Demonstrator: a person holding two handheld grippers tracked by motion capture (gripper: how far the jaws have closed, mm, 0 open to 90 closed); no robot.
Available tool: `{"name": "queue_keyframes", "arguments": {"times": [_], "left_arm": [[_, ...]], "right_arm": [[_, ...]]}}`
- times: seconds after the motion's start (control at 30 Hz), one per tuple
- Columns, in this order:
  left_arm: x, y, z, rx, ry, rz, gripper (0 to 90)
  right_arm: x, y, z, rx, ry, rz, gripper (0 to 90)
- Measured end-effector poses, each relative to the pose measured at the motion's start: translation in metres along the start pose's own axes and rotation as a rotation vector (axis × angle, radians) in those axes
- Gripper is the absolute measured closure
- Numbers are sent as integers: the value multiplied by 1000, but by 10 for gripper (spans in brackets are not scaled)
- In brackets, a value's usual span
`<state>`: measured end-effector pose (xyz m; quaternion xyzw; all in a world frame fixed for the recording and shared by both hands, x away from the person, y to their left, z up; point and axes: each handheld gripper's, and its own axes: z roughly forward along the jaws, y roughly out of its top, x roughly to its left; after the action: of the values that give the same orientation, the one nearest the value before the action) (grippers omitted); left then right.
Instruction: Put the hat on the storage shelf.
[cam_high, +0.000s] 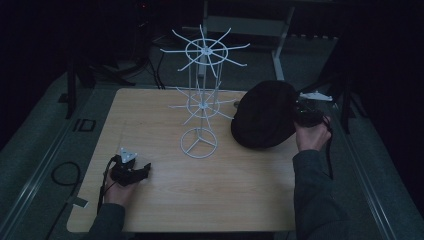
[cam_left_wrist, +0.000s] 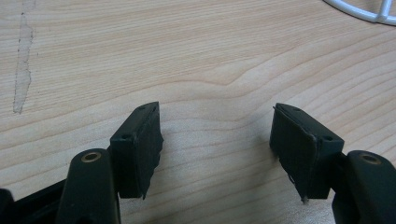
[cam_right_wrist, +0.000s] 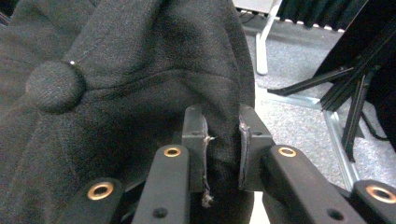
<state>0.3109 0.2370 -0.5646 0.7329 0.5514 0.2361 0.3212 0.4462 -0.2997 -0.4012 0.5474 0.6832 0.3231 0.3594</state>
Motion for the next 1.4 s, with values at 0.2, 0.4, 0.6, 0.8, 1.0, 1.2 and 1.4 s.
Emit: {"name": "queue_keyframes", "arguments": {"times": [0.2,0.4,0.6,0.8,1.0,1.2,1.4], "left_arm": [[0,0,0,-2,0,-2,346],[0,0,0,-2,0,-2,346],[0,0,0,-1,0,-2,346],[0,0,0,-2,0,-2,346],[0,0,0,-1,0,-1,347],[0,0,0,-2,-1,-2,347],[0,0,0,-1,0,-1,346]], "right_arm": [[-4,11,-10,-20,-2,-22,767],[-8,19,-16,-20,14,-32,767],[-12,25,-20,-30,17,-44,766],[-19,33,-26,-47,37,-65,766],[-33,39,-29,-76,97,-57,765],[-44,45,-34,-90,117,-46,764],[-49,51,-43,-114,128,-85,764]]}}
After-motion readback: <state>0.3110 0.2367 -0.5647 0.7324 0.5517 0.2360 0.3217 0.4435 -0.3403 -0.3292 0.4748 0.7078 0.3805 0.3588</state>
